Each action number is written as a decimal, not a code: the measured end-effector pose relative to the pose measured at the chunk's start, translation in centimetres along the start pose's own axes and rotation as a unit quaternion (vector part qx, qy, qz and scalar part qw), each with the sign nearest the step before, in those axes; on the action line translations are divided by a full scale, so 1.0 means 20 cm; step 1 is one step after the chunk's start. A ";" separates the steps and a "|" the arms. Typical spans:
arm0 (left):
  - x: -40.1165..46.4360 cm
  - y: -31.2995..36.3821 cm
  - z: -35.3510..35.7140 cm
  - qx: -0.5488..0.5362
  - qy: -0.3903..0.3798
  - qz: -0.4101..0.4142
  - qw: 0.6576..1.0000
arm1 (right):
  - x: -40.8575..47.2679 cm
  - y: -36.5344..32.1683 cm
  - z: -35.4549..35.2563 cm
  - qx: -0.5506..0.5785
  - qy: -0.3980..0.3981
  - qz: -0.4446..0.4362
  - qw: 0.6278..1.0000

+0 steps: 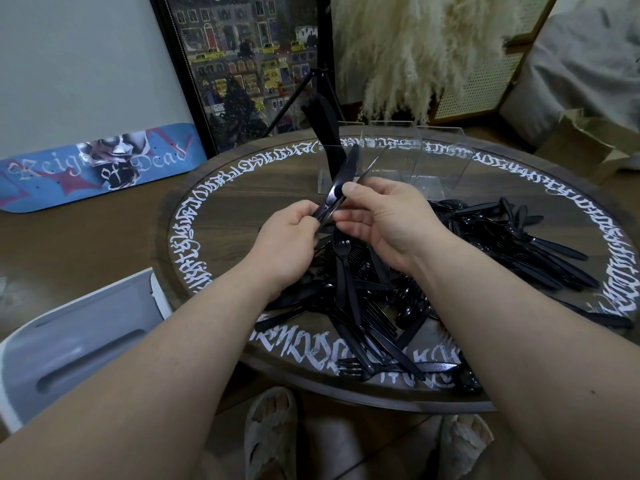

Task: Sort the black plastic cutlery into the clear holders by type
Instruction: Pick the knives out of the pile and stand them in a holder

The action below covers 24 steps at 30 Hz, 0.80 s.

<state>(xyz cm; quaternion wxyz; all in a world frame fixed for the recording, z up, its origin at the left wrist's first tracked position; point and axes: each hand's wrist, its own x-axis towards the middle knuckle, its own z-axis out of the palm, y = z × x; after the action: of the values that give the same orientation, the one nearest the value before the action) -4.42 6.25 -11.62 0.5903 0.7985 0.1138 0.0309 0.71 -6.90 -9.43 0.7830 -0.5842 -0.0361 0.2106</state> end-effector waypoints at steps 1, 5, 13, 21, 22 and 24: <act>-0.01 0.01 0.00 -0.005 -0.001 0.004 1.000 | 0.00 0.00 0.00 -0.006 0.001 -0.006 1.000; -0.03 0.02 -0.02 0.012 -0.056 0.033 0.998 | 0.00 0.01 -0.01 -0.051 0.024 -0.020 0.998; 0.02 -0.04 -0.06 0.153 0.007 0.008 0.988 | 0.03 -0.01 -0.17 -0.323 0.114 -0.078 0.936; 0.01 -0.08 -0.05 0.206 0.040 -0.035 0.977 | 0.06 0.08 -0.32 -0.674 0.104 -0.045 0.730; 0.01 -0.07 -0.04 0.206 0.039 -0.033 0.977 | 0.07 0.09 -0.32 -0.690 0.089 -0.037 0.718; 0.02 -0.07 -0.03 0.204 0.037 -0.029 0.978 | 0.09 0.11 -0.32 -0.710 0.074 -0.037 0.700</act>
<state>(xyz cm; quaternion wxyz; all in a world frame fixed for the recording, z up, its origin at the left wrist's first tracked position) -4.28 7.22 -12.82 0.4111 0.8967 0.1626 0.0200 3.53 -11.42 -13.88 0.1436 -0.9786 -0.1383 0.0500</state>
